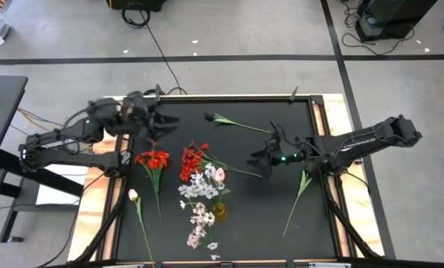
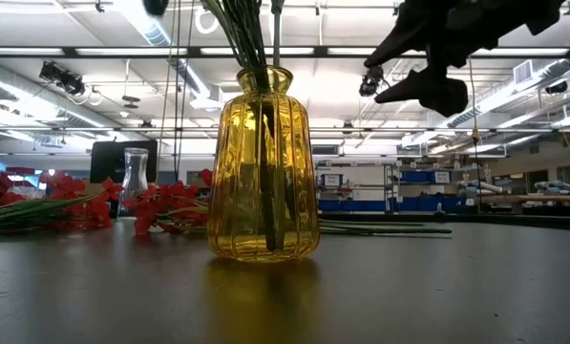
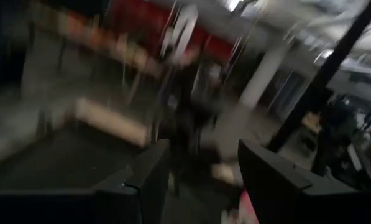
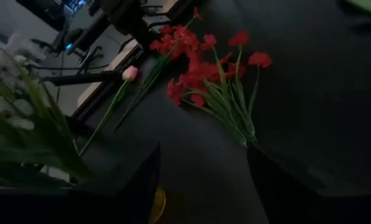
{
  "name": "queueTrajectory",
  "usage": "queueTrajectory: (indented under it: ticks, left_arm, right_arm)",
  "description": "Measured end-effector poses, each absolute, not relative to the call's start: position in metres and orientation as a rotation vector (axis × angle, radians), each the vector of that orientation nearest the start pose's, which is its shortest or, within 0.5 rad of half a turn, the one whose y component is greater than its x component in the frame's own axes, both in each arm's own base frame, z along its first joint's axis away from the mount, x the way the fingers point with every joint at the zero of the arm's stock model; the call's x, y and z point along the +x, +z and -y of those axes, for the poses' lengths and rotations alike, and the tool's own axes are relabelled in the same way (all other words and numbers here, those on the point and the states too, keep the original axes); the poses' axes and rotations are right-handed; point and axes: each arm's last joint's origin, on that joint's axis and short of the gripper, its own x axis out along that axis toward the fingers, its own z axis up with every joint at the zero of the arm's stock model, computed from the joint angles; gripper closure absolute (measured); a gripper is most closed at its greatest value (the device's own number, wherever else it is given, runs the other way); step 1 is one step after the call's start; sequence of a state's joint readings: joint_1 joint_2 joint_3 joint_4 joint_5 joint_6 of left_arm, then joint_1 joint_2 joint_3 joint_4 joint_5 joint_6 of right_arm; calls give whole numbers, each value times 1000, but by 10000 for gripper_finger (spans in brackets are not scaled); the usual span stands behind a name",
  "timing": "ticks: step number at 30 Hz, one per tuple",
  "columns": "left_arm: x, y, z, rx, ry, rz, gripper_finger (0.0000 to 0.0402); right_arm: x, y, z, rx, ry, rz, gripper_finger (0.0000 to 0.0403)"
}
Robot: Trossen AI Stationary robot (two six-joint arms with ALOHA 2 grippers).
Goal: Sort flowers into vase by color
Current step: Put the pink flower into the yellow vase
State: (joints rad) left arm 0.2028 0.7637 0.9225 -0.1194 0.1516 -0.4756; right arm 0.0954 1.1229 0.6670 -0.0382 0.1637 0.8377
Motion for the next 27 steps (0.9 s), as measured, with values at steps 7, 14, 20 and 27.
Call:
queueTrajectory:
  ticks: [7, 14, 20, 27]
  left_arm:
    - [150, 347, -26, -855, 182, -357, 210]
    - [125, 319, -23, -1077, 565, -577, 228]
    - [123, 308, -8, -1187, 708, -669, 230]
    - [131, 291, 21, -1222, 840, -851, 231]
  right_arm:
    - [236, 240, -8, 794, -229, -473, 163]
    - [234, 236, 3, 798, -292, -495, 182]
    - [231, 233, 7, 815, -387, -504, 186]
    - [227, 227, 8, 896, -466, -547, 186]
